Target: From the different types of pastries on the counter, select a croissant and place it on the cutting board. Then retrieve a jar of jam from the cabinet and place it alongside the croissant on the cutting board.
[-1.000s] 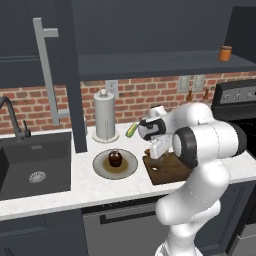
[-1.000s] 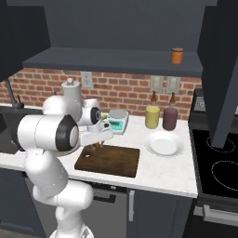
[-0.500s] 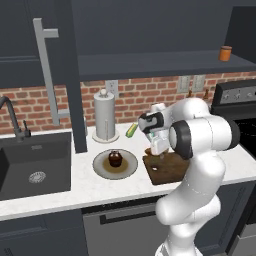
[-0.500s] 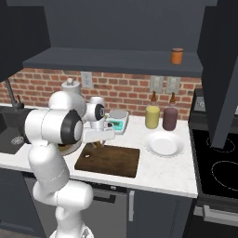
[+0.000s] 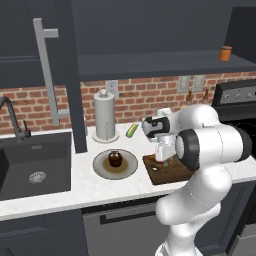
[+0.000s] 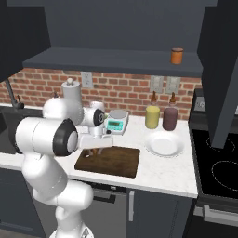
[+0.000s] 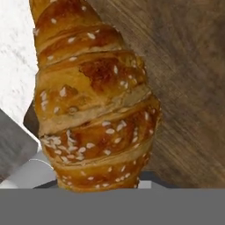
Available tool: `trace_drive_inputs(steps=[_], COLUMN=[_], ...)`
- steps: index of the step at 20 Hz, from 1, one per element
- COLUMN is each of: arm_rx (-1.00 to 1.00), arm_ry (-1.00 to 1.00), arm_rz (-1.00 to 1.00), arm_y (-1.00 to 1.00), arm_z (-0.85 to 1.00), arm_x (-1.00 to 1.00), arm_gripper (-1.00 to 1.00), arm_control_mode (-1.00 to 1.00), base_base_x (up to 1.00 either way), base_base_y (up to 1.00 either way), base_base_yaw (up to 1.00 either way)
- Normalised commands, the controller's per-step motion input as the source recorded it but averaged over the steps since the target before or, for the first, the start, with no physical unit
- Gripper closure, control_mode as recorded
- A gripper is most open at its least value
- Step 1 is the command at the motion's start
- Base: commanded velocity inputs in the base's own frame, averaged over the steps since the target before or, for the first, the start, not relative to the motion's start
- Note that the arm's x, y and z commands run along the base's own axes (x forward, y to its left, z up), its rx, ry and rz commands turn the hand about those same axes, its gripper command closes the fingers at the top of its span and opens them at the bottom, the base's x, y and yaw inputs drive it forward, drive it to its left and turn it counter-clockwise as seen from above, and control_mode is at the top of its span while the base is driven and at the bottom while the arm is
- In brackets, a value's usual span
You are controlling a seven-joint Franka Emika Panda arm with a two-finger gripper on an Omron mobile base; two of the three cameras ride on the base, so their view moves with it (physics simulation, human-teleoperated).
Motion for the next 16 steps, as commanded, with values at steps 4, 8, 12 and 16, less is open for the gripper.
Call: trace_drive_inputs(steps=[4, 8, 12, 16], arm_rx=[0.0, -0.04, -0.01, 0.0], arm_ry=[0.02, 0.0, 0.0, 0.0], arm_rz=[0.0, 0.0, 0.0, 0.0], arm_y=[0.0, 0.0, 0.0, 0.04], arm_z=[-0.25, -0.43, -0.45, -0.42], arm_x=[-0.28, 0.18, 0.38, 0.03], arm_gripper=[1.0, 1.0, 1.0, 1.0], arm_control_mode=[-1.0, -1.0, -1.0, -1.0], base_base_x=[0.0, 0.0, 0.0, 0.0], base_base_y=[0.0, 0.0, 0.0, 0.0], base_base_yaw=[0.0, 0.0, 0.0, 0.0])
